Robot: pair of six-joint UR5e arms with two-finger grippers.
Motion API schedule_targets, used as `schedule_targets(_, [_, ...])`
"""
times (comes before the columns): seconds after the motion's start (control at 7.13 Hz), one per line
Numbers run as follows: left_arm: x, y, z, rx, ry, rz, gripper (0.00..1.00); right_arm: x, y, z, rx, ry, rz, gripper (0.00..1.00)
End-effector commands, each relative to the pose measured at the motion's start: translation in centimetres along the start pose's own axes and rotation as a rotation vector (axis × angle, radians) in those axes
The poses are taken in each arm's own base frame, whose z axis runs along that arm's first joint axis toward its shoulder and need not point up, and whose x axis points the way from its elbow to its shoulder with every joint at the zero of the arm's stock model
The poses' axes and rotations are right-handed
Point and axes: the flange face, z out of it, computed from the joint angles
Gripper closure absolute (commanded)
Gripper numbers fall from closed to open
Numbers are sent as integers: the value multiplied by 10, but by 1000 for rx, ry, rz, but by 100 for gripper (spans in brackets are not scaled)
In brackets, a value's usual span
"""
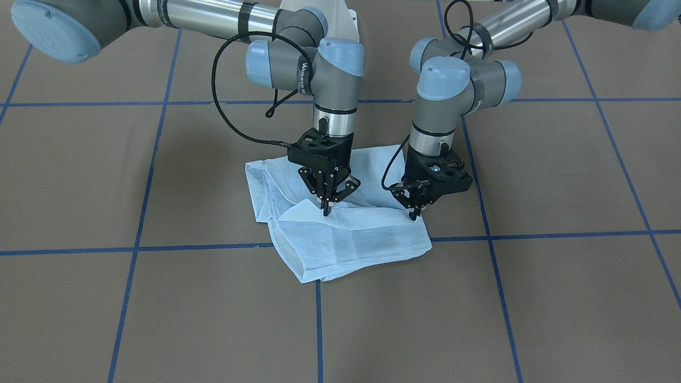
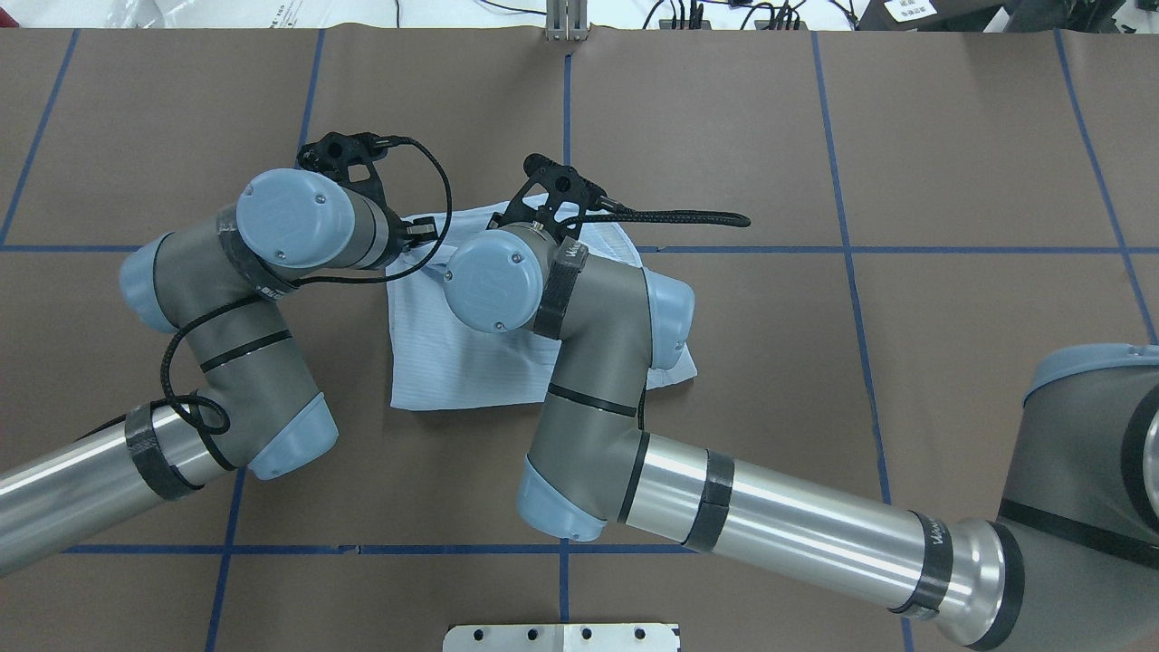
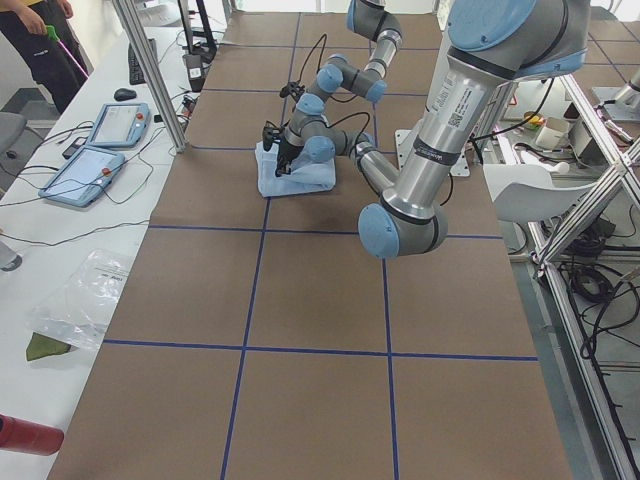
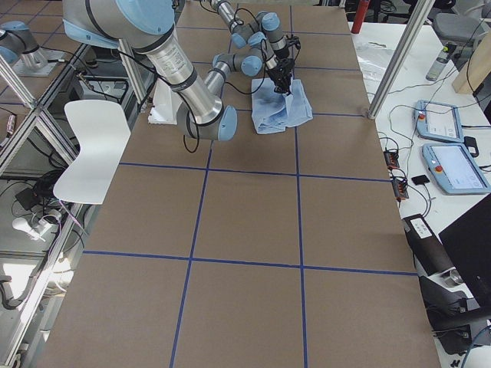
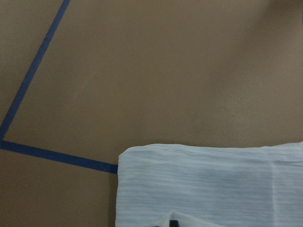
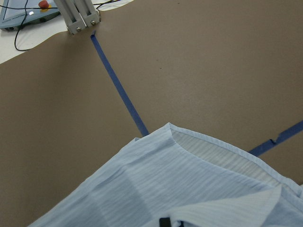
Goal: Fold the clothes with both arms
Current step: 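Lift the near edge with both grippers and fold it toward the collar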
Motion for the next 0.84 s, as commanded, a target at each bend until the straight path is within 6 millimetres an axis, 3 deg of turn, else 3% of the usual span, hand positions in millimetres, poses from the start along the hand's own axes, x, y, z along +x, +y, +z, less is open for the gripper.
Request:
schedule_targets(0.0, [-1,-8,10,11,10,17,100,-6,-9,19,6,-21,-18,100])
schedule_targets(0.42, [-7,-32,5,38,5,38,100,-6,-26,25,0,-9,-44,100])
schedule_targets(0.7, [5,-42,19,42,-2,48,100,-3,-34,33,-11,8,-76,100])
